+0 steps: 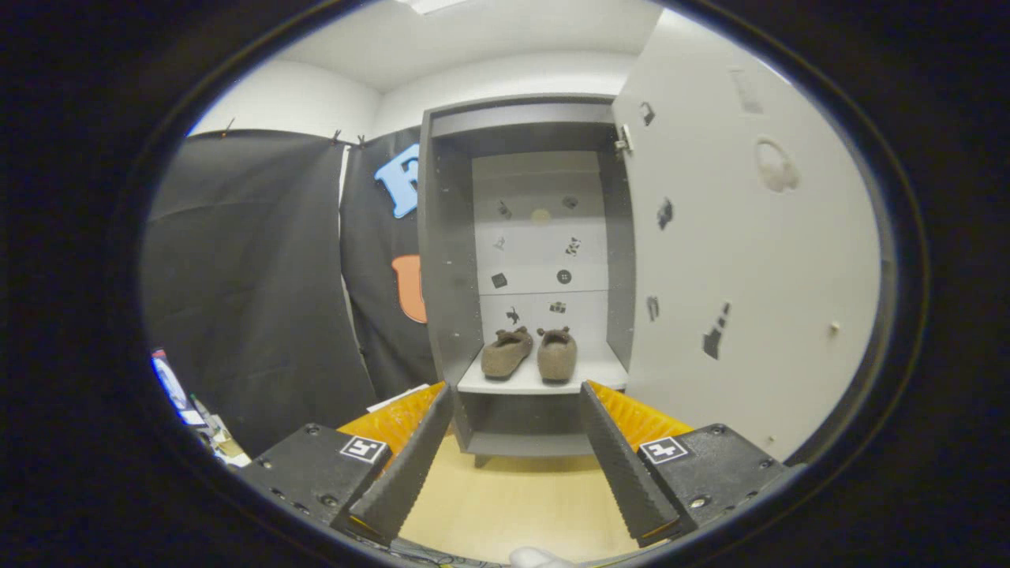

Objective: Open the shoe cabinet door, grab the shoes and put them into the shoe cabinet, then close the shoe cabinet door.

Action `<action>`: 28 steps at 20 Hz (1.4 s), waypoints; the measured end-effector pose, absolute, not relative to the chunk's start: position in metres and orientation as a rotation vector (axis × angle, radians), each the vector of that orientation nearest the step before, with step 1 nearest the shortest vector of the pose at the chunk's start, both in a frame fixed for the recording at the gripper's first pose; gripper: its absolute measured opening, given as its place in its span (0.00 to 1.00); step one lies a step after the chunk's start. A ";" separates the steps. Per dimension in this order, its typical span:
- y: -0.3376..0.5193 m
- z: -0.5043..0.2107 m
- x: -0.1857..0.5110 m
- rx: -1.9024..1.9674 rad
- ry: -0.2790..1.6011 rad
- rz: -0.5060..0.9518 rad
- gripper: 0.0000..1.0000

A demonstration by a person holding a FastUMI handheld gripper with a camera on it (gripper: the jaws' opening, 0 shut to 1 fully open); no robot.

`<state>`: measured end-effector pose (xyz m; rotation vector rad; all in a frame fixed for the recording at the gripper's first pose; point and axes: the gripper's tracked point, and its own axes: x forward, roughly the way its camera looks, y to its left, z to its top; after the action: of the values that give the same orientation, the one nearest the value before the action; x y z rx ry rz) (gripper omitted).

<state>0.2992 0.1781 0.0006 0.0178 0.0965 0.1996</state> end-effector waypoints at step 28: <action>-0.099 0.023 0.304 0.027 0.084 0.163 1.00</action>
<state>0.3039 -0.0986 0.0231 0.0267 0.0843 0.1626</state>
